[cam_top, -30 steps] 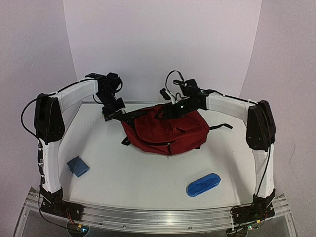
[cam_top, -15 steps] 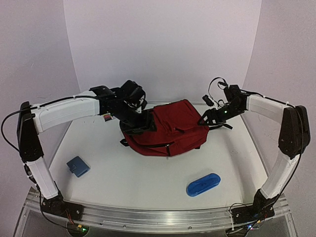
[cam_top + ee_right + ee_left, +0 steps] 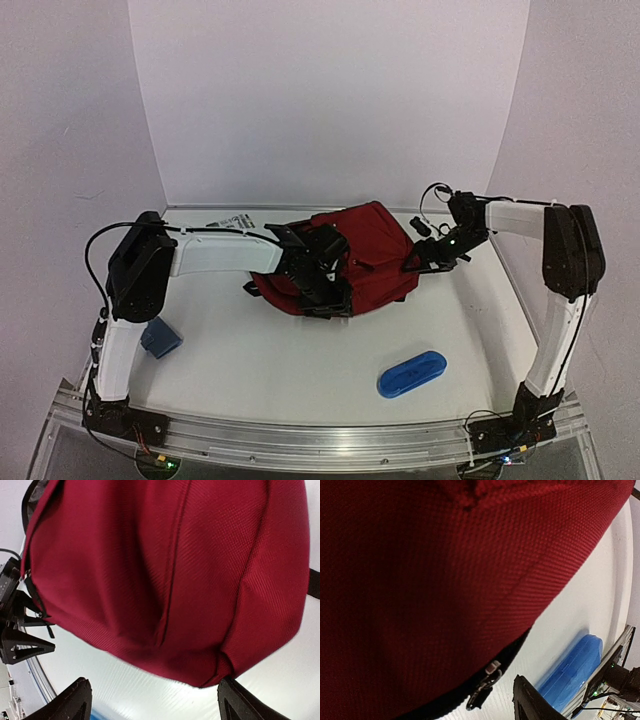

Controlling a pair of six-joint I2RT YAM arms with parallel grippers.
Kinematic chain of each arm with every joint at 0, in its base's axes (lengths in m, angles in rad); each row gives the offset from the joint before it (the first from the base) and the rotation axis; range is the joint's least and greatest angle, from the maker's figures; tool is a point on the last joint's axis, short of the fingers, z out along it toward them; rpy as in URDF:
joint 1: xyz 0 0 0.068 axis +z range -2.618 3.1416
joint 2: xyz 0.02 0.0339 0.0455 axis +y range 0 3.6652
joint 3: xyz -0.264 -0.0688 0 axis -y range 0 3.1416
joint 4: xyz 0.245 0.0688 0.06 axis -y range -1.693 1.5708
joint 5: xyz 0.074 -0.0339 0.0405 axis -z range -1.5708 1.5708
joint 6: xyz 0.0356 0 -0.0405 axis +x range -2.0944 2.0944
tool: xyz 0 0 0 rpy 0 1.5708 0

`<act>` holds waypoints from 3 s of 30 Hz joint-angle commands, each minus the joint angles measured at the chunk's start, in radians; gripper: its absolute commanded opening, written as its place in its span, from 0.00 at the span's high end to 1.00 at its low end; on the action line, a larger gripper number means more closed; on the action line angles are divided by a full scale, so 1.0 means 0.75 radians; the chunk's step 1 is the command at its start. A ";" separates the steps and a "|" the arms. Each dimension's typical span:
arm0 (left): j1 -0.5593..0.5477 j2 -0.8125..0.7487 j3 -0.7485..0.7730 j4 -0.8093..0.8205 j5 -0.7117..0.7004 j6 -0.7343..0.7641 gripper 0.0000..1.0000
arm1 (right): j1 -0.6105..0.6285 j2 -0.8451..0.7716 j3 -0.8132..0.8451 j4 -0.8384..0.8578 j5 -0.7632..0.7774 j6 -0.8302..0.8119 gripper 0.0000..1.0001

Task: Pack the student bag
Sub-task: Zip the student bag at the center of the board.

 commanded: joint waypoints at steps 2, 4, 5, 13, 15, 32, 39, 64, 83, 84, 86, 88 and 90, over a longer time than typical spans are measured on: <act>0.003 -0.068 0.001 0.054 -0.046 -0.049 0.50 | 0.024 0.093 0.058 0.007 -0.065 0.011 0.13; 0.004 -0.053 0.017 0.058 -0.049 -0.043 0.52 | 0.029 0.105 0.060 0.020 -0.072 0.021 0.14; 0.003 -0.041 0.028 0.058 -0.050 -0.038 0.54 | 0.032 0.108 0.059 0.027 -0.075 0.028 0.14; 0.003 -0.014 0.071 0.024 -0.115 -0.042 0.73 | 0.067 0.100 0.034 0.052 -0.103 0.061 0.18; 0.004 -0.028 0.053 0.010 -0.142 -0.065 0.81 | 0.069 0.096 0.030 0.054 -0.085 0.066 0.19; 0.003 -0.310 -0.244 -0.210 -0.249 -0.244 1.00 | -0.018 0.264 0.134 0.137 0.286 0.257 0.44; 0.005 -0.381 -0.297 -0.283 -0.226 -0.171 1.00 | -0.107 0.394 0.336 0.135 0.325 0.293 0.45; -0.001 0.248 0.708 -0.305 0.144 0.287 1.00 | 0.001 -0.091 -0.172 -0.048 -0.378 0.276 0.20; -0.018 0.005 0.288 -0.287 0.153 0.299 1.00 | -0.046 0.116 0.014 -0.054 -0.192 0.386 1.00; -0.018 -0.022 0.232 -0.277 0.149 0.292 1.00 | -0.074 0.127 0.045 -0.062 -0.160 0.371 1.00; -0.018 -0.074 0.156 -0.266 0.136 0.283 1.00 | -0.122 0.166 0.133 -0.100 -0.102 0.322 1.00; -0.018 -0.103 0.108 -0.271 0.125 0.287 1.00 | -0.167 0.224 0.253 -0.151 -0.036 0.242 1.00; -0.018 -0.103 0.105 -0.288 0.111 0.302 1.00 | -0.201 0.288 0.381 -0.202 0.021 0.195 1.00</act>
